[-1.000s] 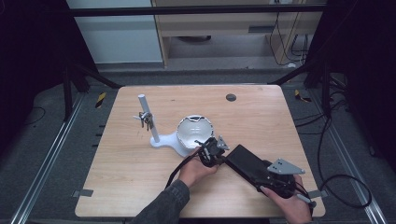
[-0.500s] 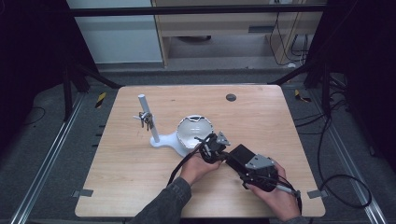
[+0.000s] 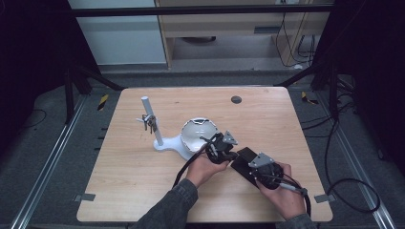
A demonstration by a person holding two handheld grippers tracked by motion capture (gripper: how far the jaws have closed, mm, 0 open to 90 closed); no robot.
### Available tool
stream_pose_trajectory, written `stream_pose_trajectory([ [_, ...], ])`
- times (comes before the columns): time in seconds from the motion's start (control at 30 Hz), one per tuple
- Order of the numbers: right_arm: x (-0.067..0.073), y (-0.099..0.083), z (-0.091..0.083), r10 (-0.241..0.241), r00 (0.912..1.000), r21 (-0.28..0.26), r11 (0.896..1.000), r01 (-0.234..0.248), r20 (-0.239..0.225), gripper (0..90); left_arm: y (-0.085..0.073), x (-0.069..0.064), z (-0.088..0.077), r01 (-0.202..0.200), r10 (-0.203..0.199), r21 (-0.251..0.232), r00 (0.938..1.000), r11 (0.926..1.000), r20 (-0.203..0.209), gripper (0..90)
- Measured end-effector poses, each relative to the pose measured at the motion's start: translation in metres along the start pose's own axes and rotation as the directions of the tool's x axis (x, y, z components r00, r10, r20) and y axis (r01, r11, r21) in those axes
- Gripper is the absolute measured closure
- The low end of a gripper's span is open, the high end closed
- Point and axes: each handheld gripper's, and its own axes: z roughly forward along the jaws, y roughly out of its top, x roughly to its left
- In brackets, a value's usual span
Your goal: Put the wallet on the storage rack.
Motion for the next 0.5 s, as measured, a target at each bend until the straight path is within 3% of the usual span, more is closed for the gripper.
stream_pose_trajectory([
  [0.1,-0.003,0.004,-0.007,-0.031,0.9984,-0.013,0.999,0.031,0.048,82.1,-0.001,-0.001,-0.004,0.010,-0.010,-0.009,0.9999,0.9999,-0.003,87.8],
  [0.17,-0.007,0.005,-0.011,-0.044,0.9972,-0.018,0.999,0.045,0.060,84.3,-0.003,-0.002,-0.007,0.005,-0.005,-0.007,1.0000,1.0000,-0.007,86.7],
  [0.37,-0.017,0.001,-0.021,-0.036,0.9991,-0.062,0.997,0.038,0.022,84.8,-0.008,-0.006,-0.015,0.010,-0.011,-0.016,0.9994,0.9998,-0.033,75.4],
  [0.5,-0.019,-0.003,-0.030,-0.029,0.9996,-0.113,0.993,0.029,0.003,84.9,-0.011,-0.009,-0.020,0.012,-0.013,-0.025,0.9986,0.9996,-0.052,59.1],
])
